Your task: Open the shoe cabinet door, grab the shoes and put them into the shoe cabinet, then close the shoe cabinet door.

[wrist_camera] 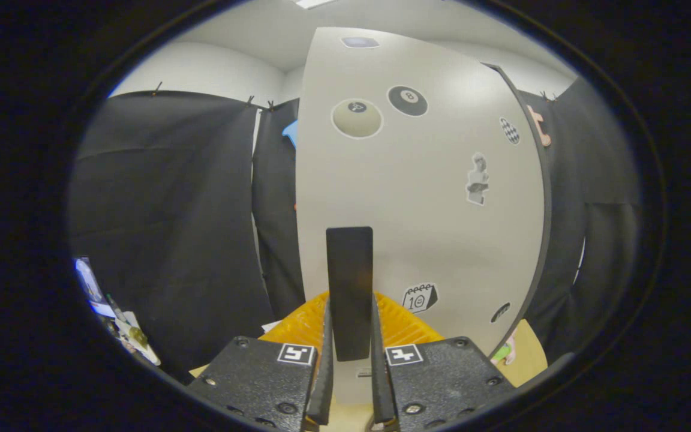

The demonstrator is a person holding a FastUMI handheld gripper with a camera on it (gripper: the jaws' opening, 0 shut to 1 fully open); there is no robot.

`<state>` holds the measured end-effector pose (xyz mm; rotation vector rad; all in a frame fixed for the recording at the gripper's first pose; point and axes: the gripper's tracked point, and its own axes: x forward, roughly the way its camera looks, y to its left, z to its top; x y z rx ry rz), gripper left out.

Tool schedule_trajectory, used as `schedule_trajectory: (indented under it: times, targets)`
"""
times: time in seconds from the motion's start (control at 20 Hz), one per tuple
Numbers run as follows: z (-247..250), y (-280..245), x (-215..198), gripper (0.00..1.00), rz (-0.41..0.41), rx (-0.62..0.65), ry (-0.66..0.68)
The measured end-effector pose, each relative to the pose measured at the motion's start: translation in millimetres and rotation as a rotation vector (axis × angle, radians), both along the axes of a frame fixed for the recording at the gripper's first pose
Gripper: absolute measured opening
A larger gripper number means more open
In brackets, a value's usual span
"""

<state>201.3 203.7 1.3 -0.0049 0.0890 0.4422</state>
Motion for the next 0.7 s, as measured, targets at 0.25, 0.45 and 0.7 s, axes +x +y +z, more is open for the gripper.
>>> schedule_trajectory:
  times: [0.25,0.45,0.7]
  targets:
    - [1,-25,-24,0.29,0.006,0.009,0.002]
    - [1,-47,-36,0.29,-0.009,-0.007,0.010]
    - [2,-73,-45,0.27,-0.035,0.019,0.011]
